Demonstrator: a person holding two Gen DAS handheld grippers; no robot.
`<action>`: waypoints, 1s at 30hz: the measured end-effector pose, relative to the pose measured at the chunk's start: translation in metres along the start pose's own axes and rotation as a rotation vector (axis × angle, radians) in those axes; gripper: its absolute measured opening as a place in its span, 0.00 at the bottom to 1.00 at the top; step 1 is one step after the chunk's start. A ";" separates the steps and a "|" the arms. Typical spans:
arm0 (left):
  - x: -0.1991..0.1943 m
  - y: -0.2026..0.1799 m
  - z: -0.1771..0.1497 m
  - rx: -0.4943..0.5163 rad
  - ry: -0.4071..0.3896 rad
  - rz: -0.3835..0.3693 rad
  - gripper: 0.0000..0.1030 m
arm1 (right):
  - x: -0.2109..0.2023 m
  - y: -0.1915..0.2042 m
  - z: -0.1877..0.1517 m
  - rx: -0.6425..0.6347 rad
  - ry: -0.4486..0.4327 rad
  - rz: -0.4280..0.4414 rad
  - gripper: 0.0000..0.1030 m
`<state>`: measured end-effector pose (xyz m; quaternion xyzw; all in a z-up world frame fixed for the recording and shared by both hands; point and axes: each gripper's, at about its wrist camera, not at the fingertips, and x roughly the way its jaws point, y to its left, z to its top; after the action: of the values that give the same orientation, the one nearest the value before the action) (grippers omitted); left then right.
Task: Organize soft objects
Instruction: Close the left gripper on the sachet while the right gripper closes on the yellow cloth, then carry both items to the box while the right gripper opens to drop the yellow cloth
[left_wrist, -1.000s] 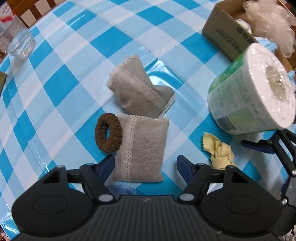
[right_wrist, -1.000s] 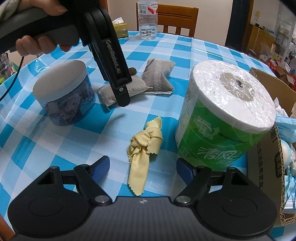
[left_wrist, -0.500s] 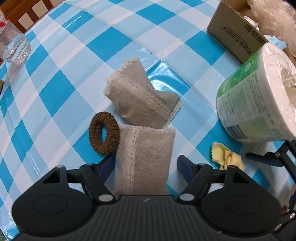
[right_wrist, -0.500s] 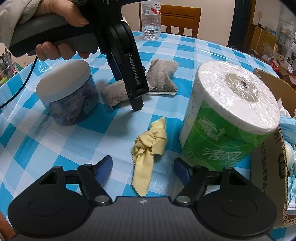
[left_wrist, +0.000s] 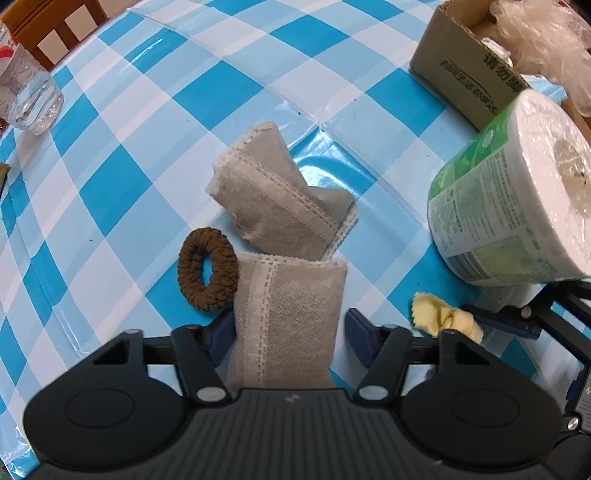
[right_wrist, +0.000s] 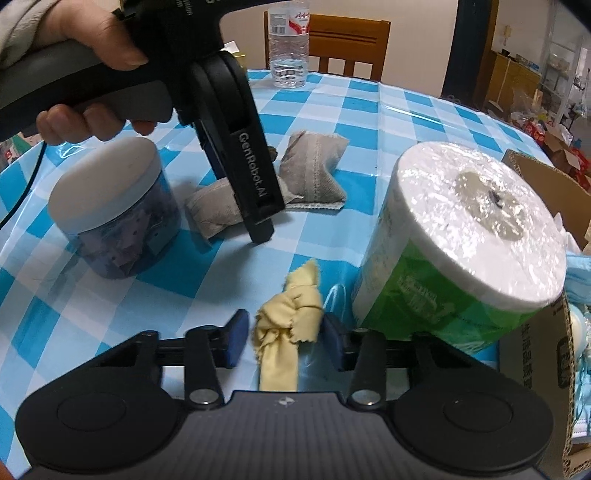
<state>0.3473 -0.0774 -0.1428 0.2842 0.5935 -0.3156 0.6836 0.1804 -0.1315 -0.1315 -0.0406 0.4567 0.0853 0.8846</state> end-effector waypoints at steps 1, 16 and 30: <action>-0.002 0.000 0.000 -0.005 -0.004 0.001 0.51 | 0.000 -0.001 0.000 0.001 0.000 -0.002 0.38; -0.031 -0.001 -0.015 -0.022 -0.055 -0.025 0.27 | -0.019 0.001 -0.005 -0.021 -0.002 0.030 0.36; -0.087 -0.027 -0.038 0.017 -0.157 -0.043 0.27 | -0.063 0.003 -0.017 -0.051 0.000 0.003 0.36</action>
<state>0.2937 -0.0574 -0.0619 0.2516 0.5413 -0.3563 0.7188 0.1304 -0.1382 -0.0903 -0.0623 0.4545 0.0982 0.8831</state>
